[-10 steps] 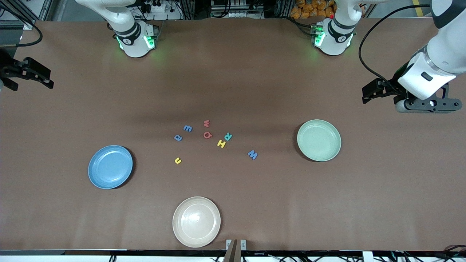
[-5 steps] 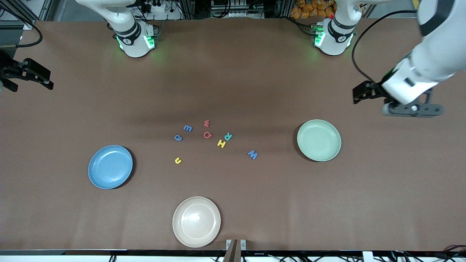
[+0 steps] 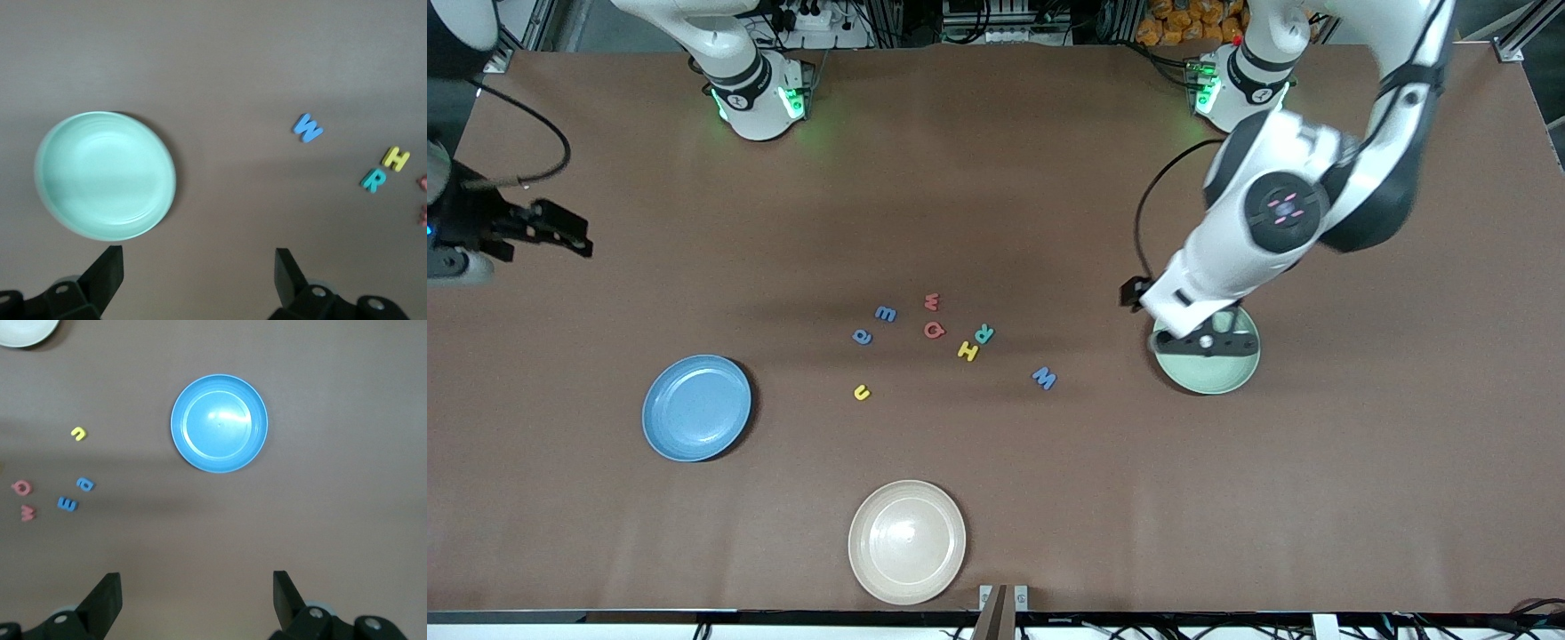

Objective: Sort upper and lower case letters into plates
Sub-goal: 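Reach the left gripper to blue W while the right gripper nears yellow u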

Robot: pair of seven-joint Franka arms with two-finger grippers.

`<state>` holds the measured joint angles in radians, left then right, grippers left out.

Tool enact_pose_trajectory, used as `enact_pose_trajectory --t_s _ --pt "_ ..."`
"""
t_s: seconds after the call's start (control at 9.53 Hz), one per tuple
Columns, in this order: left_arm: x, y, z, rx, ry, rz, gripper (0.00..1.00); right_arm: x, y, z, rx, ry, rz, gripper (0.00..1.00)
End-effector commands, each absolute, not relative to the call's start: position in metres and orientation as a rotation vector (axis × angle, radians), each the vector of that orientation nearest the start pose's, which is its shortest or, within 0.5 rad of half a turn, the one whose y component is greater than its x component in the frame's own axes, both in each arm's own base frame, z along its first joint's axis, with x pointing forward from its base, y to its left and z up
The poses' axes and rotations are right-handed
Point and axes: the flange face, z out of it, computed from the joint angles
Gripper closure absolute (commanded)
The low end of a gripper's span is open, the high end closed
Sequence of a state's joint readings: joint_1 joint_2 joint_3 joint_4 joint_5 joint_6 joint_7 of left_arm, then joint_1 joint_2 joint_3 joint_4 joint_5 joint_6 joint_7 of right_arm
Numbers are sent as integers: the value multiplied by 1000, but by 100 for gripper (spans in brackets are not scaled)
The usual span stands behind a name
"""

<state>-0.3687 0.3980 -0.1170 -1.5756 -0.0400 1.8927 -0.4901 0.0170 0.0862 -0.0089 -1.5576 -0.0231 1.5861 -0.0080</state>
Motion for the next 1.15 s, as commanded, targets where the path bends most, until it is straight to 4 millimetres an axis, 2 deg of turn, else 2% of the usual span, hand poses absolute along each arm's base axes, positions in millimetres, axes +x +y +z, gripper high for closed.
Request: enact_pose_trajectory --t_s 0.0,0.1,0.21,0.31,0.52,0.63,0.84,0.94,1.05 --pt "610 -323 352 -3170 -521 151 0 616 40 537 -3171 115 61 0" --pt "610 -340 321 -3137 -739 145 0 633 73 504 -3188 104 55 0" --pt "614 -350 299 -3107 -933 109 0 647 90 475 -3187 186 65 0" --pt "616 -359 280 -3067 -1115 92 0 660 100 452 -3181 298 81 0" --pt "623 -390 243 -2963 -1453 41 0 683 122 412 -3145 607 102 0" --pt "632 -393 229 -2925 -1543 29 0 687 139 390 -3140 678 99 0" --pt "638 -402 223 -2913 -1588 33 0 690 152 358 -3072 958 123 0" --pt "639 -404 210 -2907 -1580 45 0 689 178 347 -3042 1017 88 0" --pt "637 -410 198 -2925 -1521 41 0 689 200 324 -2996 1141 64 0"
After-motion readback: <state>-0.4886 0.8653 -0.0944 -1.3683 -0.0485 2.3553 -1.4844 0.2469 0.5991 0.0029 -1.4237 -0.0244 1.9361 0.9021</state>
